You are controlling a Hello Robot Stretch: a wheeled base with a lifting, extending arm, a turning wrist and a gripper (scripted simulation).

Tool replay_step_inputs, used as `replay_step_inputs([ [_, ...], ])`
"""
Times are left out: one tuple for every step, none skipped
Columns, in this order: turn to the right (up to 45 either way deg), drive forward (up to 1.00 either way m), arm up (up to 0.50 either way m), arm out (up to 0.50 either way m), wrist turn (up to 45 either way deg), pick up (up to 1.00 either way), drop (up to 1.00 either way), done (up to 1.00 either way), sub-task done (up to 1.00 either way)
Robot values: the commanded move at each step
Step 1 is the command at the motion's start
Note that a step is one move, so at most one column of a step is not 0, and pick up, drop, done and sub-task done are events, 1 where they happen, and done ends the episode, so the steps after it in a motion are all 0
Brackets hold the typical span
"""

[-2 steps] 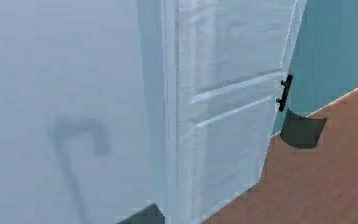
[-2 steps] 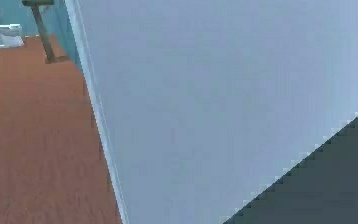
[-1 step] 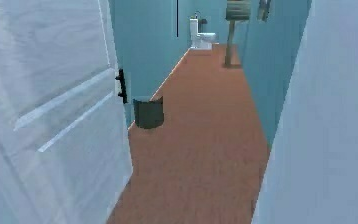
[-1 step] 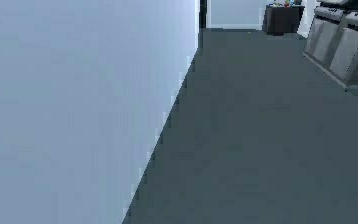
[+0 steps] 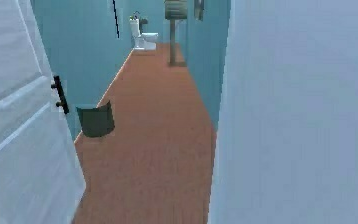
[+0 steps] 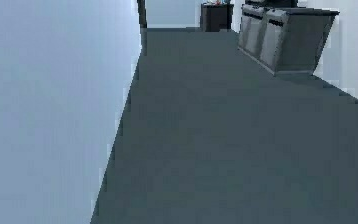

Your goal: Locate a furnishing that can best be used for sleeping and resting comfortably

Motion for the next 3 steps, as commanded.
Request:
replay_step_inputs([
  [0.0, 0.05, 0.00, 0.00, 0.0, 0.00, 0.00, 0.00, 0.00],
  [-45.0, 0.00, 0.00, 0.00, 0.0, 0.00, 0.00, 0.00, 0.00],
  [-27.0, 0.00, 0.00, 0.00, 0.0, 0.00, 0.00, 0.00, 0.00],
])
